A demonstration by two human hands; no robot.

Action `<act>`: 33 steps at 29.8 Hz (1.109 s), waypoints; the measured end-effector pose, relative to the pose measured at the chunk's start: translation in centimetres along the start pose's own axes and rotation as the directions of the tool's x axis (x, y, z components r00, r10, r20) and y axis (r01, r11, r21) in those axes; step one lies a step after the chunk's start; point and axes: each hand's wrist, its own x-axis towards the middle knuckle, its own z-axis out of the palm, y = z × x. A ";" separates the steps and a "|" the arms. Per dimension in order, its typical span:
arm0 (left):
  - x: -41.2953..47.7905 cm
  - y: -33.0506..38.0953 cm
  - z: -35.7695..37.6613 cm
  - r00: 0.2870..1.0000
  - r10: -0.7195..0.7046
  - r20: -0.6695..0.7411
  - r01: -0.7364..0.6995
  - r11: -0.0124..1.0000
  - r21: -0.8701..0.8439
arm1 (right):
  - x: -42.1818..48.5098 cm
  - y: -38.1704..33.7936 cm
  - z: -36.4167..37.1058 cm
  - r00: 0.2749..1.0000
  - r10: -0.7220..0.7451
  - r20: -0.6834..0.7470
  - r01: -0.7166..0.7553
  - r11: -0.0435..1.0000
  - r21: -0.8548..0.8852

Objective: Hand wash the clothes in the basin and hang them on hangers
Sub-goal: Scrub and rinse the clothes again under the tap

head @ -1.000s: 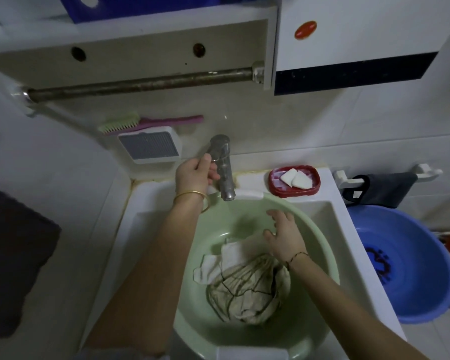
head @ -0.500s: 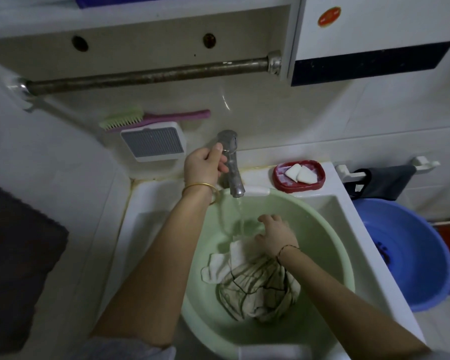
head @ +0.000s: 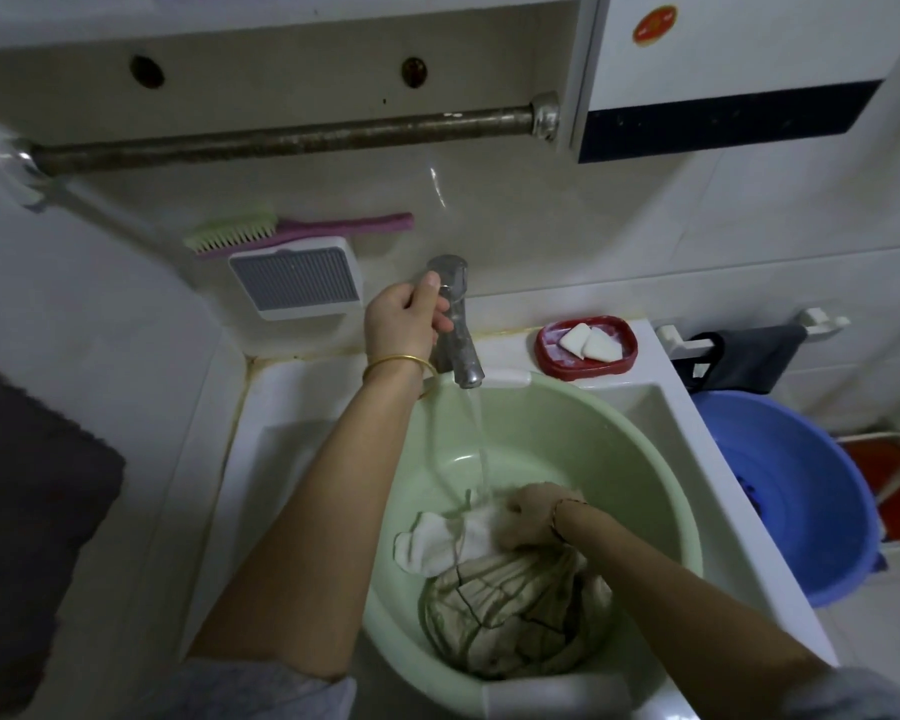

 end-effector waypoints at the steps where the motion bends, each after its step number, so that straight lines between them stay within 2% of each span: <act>1: -0.2 -0.2 -0.1 1.000 -0.009 -0.002 0.009 1.000 -0.012 | -0.3 0.0 0.2 0.999 -0.024 0.028 0.025 1.000 -0.008; 4: -1.9 -1.9 -0.6 0.999 -0.032 -0.041 0.030 0.998 -0.048 | -1.1 0.1 0.5 0.993 -0.086 0.080 0.091 0.993 -0.073; 6: -3.7 -4.6 -1.0 0.998 -0.046 -0.031 0.048 0.996 0.079 | -1.4 -0.1 0.6 0.990 -0.103 0.096 0.114 0.987 -0.113; 8: -6.1 -7.6 -1.1 0.977 -0.165 0.136 0.118 0.947 0.297 | -1.7 -0.6 0.6 0.988 -0.109 0.107 0.125 0.979 -0.158; 9: -7.1 -8.9 -1.1 0.933 -0.242 0.267 0.107 0.894 0.436 | -1.9 -0.8 0.7 0.988 -0.114 0.102 0.131 0.976 -0.174; 11: -9.1 -10.9 -0.9 0.793 -0.383 0.473 -0.078 0.707 0.702 | -2.3 -1.1 0.8 0.989 -0.122 0.078 0.132 0.981 -0.141; 13: -11.0 -11.7 -0.5 0.719 -0.457 0.524 -0.237 0.547 0.803 | -2.8 -1.0 1.1 0.991 -0.120 0.053 0.123 0.990 -0.063; 17: -12.4 -12.7 -0.1 0.671 -0.544 0.503 -0.137 0.576 0.806 | -3.4 -0.4 1.8 0.994 -0.110 -0.004 0.110 0.994 -0.003; 19: -12.5 -13.1 -0.3 0.633 -0.584 0.508 -0.163 0.541 0.825 | -3.8 0.1 1.9 0.995 -0.091 -0.030 0.092 0.994 0.050; 22: -12.7 -13.4 -0.8 0.619 -0.592 0.516 -0.234 0.489 0.840 | -3.9 0.4 2.2 0.996 -0.059 -0.069 0.068 0.990 0.127; 26: -12.4 -13.1 -1.3 0.575 -0.600 0.556 -0.314 0.466 0.828 | -2.6 0.3 2.8 0.991 -0.019 -0.131 0.036 0.992 0.123; 33: -12.9 -12.3 -1.6 0.585 -0.579 0.568 -0.335 0.465 0.819 | -2.2 0.2 2.8 0.999 0.020 -0.031 -0.021 1.000 -0.002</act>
